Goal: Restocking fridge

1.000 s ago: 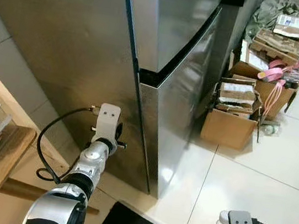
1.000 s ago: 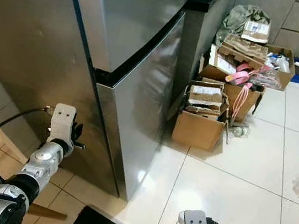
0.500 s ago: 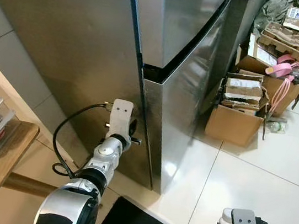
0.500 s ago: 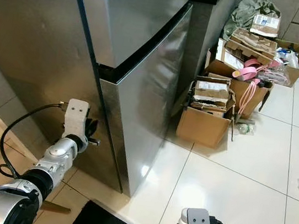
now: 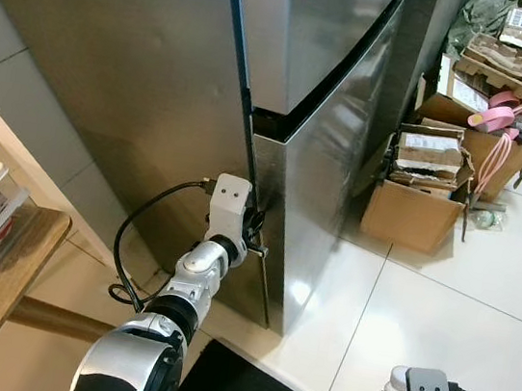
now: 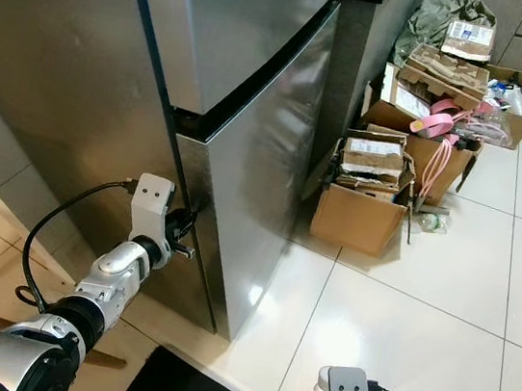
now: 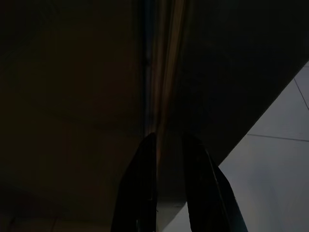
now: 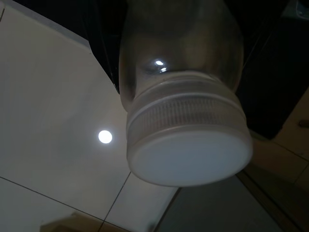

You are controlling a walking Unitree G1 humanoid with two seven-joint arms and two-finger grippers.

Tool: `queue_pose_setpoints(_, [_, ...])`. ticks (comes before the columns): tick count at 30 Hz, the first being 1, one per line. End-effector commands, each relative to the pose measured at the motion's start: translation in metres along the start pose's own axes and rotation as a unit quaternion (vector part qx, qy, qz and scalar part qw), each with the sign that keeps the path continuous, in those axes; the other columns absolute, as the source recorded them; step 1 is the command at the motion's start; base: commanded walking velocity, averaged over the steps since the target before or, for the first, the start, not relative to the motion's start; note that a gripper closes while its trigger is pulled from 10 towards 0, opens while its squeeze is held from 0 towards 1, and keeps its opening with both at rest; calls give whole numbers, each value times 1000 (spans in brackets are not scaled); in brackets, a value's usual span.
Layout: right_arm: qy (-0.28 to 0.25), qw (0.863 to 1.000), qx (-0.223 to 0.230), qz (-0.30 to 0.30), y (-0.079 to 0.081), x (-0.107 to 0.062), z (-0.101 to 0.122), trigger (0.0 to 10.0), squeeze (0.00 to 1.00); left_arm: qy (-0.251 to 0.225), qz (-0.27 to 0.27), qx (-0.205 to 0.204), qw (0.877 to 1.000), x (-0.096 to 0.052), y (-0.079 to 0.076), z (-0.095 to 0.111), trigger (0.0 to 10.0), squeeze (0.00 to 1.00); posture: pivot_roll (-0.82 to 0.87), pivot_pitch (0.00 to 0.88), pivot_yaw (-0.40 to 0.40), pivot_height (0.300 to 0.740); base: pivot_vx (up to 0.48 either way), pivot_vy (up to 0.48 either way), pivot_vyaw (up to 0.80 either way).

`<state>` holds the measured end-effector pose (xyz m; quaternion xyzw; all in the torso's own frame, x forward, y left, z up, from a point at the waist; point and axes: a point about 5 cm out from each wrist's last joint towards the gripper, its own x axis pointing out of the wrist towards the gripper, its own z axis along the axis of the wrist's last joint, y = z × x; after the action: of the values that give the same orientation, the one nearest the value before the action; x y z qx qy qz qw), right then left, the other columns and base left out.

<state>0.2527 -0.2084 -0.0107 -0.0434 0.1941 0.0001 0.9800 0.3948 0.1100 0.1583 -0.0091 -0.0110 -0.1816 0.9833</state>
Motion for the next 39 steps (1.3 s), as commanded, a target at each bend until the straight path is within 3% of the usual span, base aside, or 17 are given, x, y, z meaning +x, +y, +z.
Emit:
queue_pose_setpoints(1, [14, 1000, 0, -2, -1, -5, -8, 10000, 0, -20, -3, 3, 1000, 3, -4, 8, 10000, 0, -62, 319, 126, 740, 0, 0, 0])
queue_pose_setpoints(19, [7, 1000, -7, -7, -4, -6, -6, 10000, 0, -59, -12, -17, 998, 11, -5, 30, 10000, 0, -82, 322, 127, 740, 0, 0, 0])
queue_pose_setpoints(31, [4, 1000, -9, -9, -6, -6, -5, 10000, 0, -82, 33, -22, 996, 12, 8, 45, 10000, 0, -84, 318, 128, 740, 0, 0, 0])
queue_pose_setpoints(39, [4, 1000, -9, -8, -5, -6, -4, 10000, 0, -87, 1, -43, 995, 16, -2, 48, 10000, 0, -81, 319, 128, 740, 0, 0, 0])
